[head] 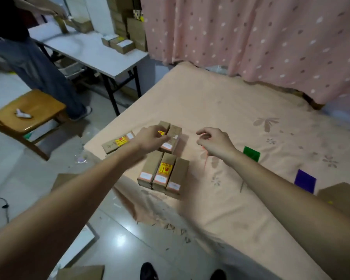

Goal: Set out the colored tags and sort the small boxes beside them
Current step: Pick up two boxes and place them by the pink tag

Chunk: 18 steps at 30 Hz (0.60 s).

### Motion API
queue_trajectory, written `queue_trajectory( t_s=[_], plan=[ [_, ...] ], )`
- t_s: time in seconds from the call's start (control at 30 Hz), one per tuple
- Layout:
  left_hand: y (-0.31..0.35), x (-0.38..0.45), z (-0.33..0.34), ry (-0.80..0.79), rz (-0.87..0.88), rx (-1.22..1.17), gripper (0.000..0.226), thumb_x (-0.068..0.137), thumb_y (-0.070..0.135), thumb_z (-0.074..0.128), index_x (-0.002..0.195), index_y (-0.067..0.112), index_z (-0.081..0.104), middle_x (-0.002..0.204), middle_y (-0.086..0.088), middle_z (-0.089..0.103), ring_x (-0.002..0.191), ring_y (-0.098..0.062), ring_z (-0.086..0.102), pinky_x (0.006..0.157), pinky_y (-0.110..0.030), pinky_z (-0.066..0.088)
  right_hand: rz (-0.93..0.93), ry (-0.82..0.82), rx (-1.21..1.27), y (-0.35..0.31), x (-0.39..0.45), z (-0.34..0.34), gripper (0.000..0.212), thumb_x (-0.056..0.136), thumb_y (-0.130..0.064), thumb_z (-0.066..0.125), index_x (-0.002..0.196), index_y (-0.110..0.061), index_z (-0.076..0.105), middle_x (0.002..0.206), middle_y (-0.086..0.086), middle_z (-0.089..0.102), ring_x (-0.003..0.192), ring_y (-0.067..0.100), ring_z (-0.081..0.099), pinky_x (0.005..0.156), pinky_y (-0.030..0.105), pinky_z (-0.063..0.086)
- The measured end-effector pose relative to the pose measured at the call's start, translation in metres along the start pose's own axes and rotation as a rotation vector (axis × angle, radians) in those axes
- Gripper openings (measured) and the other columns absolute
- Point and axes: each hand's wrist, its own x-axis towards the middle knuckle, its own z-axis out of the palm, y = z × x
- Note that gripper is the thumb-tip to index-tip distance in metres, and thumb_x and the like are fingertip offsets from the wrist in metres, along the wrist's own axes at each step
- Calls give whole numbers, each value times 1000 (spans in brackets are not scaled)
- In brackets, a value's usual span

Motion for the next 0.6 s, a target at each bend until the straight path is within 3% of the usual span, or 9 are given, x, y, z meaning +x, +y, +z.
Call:
queue_trajectory(
  t_s=[0.13,0.3,0.43,0.53,0.6],
  plan=[
    [-51,4,-37,19,-59,-53,45,104,43,59,139,16,66,126,-14,75,121,-33,67,98,-33,47,-2,-44,-52,-44,22,34,31,97,-21,63,126,-25,74,114,2,73,96,20,62,85,45,65],
    [-88,32,-60,26,-100,-106,41,104,42,57,133,16,69,118,-14,78,112,-35,70,99,-35,52,16,-85,-101,-75,60,63,30,95,-20,64,122,-29,74,123,5,75,109,23,63,74,37,64],
    [-98,65,-65,-8,-94,-79,40,104,41,57,134,17,67,119,-13,78,113,-35,70,100,-37,52,67,-131,-162,-73,100,80,35,96,-24,64,130,-22,71,130,10,71,116,26,60,63,27,47],
    [-102,93,-65,-44,-98,-31,41,105,41,56,137,17,65,124,-12,75,110,-34,71,98,-35,51,141,-133,-186,-58,135,91,49,96,-28,65,144,-17,61,144,14,63,136,31,56,76,29,46],
    [-105,113,-63,-66,-106,-18,41,105,42,55,137,18,65,125,-12,75,111,-35,71,102,-38,52,213,-126,-160,-50,151,98,62,96,-29,67,154,-14,51,149,16,59,137,33,56,90,36,51]
  ],
)
